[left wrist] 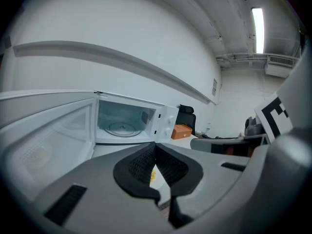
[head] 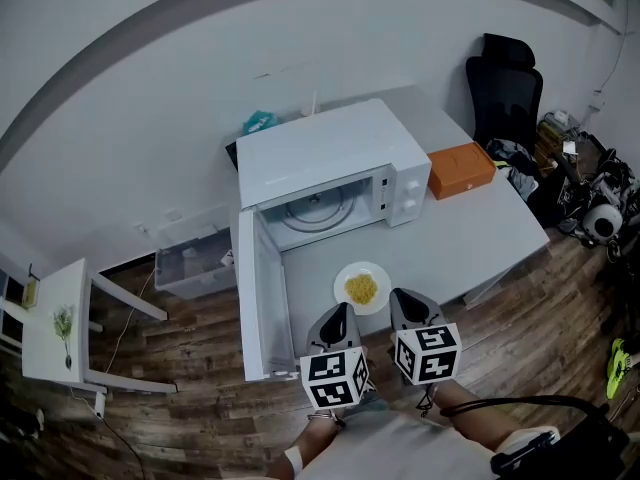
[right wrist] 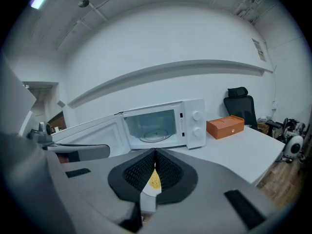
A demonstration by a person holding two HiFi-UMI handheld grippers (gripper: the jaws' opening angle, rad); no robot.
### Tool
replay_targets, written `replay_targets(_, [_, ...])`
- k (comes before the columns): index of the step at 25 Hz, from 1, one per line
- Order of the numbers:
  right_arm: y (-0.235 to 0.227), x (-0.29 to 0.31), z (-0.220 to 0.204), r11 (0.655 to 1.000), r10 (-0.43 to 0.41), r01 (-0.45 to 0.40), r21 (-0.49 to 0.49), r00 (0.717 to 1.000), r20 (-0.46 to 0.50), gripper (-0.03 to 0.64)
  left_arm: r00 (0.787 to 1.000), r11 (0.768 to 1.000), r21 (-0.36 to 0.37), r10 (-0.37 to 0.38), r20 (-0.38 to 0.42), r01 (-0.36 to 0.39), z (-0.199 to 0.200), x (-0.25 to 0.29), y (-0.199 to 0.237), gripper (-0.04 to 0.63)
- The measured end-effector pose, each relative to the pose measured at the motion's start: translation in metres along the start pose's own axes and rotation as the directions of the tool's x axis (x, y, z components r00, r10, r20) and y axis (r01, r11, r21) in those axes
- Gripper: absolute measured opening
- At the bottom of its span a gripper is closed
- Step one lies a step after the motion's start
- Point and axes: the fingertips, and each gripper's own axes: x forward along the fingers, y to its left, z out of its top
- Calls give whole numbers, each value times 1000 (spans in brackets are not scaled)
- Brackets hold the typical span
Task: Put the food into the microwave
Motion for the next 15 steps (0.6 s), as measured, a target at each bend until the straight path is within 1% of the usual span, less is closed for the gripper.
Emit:
replay_targets(9, [-13,34,21,1000,4,-4,-3,1000,3,17,1000,1000,-6,-5,8,5,20,37,10,2])
replay_targets(15, [-14,56,34,1000,21,-21,-6,1000,2,17,1000,1000,-14,18,14,-18,31,52,22,2])
